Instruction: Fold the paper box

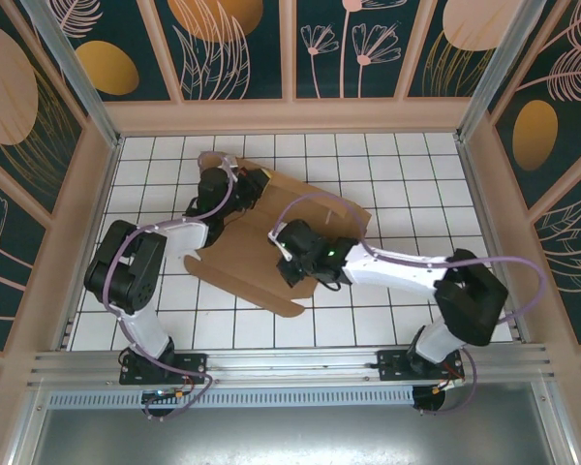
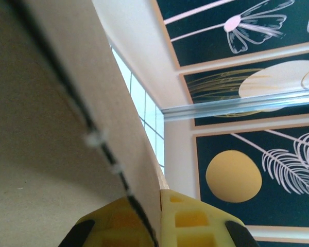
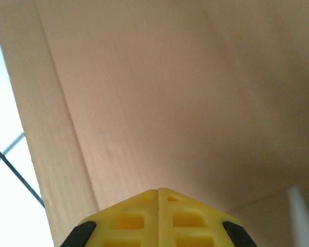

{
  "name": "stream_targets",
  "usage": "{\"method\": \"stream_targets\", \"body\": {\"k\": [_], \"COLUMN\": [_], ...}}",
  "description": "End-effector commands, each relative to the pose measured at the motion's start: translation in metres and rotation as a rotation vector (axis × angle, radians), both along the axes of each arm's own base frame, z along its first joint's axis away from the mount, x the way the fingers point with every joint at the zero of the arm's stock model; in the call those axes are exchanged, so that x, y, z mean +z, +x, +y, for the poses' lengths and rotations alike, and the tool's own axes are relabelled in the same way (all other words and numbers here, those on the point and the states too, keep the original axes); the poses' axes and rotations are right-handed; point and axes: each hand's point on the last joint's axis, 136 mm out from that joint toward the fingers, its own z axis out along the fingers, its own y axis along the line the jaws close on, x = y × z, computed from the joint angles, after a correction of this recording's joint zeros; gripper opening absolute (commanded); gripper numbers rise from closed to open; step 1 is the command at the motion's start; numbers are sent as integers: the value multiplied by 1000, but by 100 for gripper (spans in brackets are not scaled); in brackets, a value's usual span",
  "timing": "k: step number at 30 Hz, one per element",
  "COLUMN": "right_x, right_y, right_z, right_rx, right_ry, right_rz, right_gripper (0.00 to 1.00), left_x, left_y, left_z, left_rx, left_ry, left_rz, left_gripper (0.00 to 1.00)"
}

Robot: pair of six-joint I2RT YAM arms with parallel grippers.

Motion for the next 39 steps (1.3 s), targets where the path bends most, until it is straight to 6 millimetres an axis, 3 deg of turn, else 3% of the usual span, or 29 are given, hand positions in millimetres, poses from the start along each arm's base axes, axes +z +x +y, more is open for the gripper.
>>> {"method": "stream_targets", "body": {"k": [1, 8, 18, 27, 33, 39], "right_x": [-23, -73, -72, -70, -63, -48], "right_y": [-10, 3, 47, 63, 79, 87], "right_z": [4, -44, -109, -121, -129, -110], "right_rx": [-70, -159, -353, -296, -300, -278], "right_ry": [4, -235, -347, -414, -400, -300], "right_rz": [108, 111, 84, 124, 123, 123], "right_gripper": [0, 0, 0, 0, 0, 1], "left_x": [42, 44, 24, -2, -6, -23], "left_y": [-1, -16, -34, -33, -21, -16], "left_z": [20, 36, 55, 57, 59, 54], "left_rx": [98, 161, 237, 299, 346, 337], "left_ry": [-50, -43, 26, 115, 183, 207], "left_rz": [-150, -186, -159, -61, -30, 0], "left_gripper": [0, 0, 0, 0, 0, 0]}}
